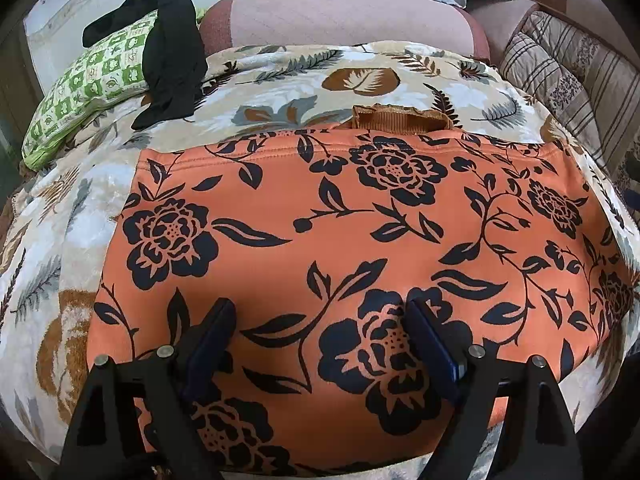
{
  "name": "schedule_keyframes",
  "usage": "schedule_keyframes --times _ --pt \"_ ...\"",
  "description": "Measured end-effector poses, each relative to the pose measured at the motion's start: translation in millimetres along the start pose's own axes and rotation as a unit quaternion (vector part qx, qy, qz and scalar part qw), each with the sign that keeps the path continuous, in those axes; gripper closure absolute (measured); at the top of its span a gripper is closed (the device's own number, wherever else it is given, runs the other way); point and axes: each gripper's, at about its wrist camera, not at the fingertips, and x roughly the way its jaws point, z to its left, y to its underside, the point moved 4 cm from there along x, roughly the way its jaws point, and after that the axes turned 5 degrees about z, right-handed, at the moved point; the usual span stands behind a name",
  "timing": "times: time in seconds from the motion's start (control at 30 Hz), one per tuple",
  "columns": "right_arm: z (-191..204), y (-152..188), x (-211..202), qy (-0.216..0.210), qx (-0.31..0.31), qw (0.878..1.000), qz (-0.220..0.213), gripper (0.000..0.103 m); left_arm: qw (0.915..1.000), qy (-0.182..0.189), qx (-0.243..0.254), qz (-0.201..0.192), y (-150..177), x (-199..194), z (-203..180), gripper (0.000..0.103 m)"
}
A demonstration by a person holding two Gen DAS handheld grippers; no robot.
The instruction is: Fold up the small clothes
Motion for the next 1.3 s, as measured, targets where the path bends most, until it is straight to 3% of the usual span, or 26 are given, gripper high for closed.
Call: schedule_keyframes --times 0.03,0.13,0.17,0.2,0.23,0.27,0.37,0.4,0.43,0.47,0.5,0.57,0.63,0.7,0.8,0.93,1.0,1.13,1.3 --pt "6 5 -1 -0.019 -0.004 1.0 0.005 0.04 1.0 0.0 -0.001 0.0 0 0 0 0.016" --pt "5 24 29 -0.088 0.005 0.992 0.095 0.035 1.0 -0.001 -0.002 0.004 0 0 0 0.016" --pt "-7 28 47 -0.076 0.023 0.99 0.12 0.035 1.0 0.001 -0.002 0.006 0 0 0 0.016" --pt "-29 30 59 -0.055 0.061 0.988 0.13 0.047 1.0 0.001 -0.002 0.009 0 -1 0 0.016" --pt "-40 30 59 -0.065 0.098 0.985 0.122 0.056 0.9999 0.001 0.0 0.011 0 -4 1 0.016" --pt "-43 27 48 -0.087 0.13 0.982 0.106 0.057 1.0 0.003 0.0 0.008 0 -8 2 0.016" --pt "-20 25 16 -0.105 0.077 0.989 0.064 0.035 0.9999 0.009 -0.01 0.001 1 -11 4 0.016" --pt "-17 28 16 -0.109 0.068 0.99 0.065 0.025 0.9998 0.011 -0.012 0.007 1 -8 3 0.016" --pt "-19 34 22 -0.101 0.06 0.99 0.08 0.022 0.9998 0.01 -0.012 0.015 3 -5 2 0.016" --pt "-35 42 36 -0.063 0.081 0.989 0.108 0.022 0.9998 0.006 -0.01 0.019 4 -4 1 0.016" --pt "-47 47 37 -0.071 0.122 0.984 0.104 0.03 0.9998 0.003 -0.003 0.019 6 -6 0 0.016" --pt "-52 47 14 -0.098 0.165 0.979 0.068 0.031 0.9999 0.006 0.0 0.009 7 -15 0 0.016" --pt "-38 48 -18 -0.103 0.142 0.984 0.039 0.03 1.0 0.006 -0.006 0.003 6 -21 2 0.016" --pt "-28 61 -36 -0.134 0.149 0.979 0.035 0.029 0.9998 0.009 -0.016 -0.001 5 -25 4 0.016" --pt "-19 100 -26 -0.164 0.179 0.968 0.071 0.027 0.9997 0.014 -0.021 0.001 7 -26 2 0.016" --pt "-29 148 7 -0.163 0.243 0.949 0.117 0.027 1.0 0.007 -0.002 -0.003 11 -33 -6 0.016" --pt "-36 148 9 -0.176 0.269 0.941 0.102 0.027 0.9999 0.006 -0.003 -0.009 10 -38 -7 0.016" --pt "-46 129 4 -0.166 0.281 0.943 0.064 0.027 0.9998 0.008 -0.012 -0.011 8 -42 -7 0.016" --pt "-56 125 12 -0.171 0.313 0.932 0.061 0.027 0.9999 0.002 -0.004 -0.014 9 -43 -10 0.016"
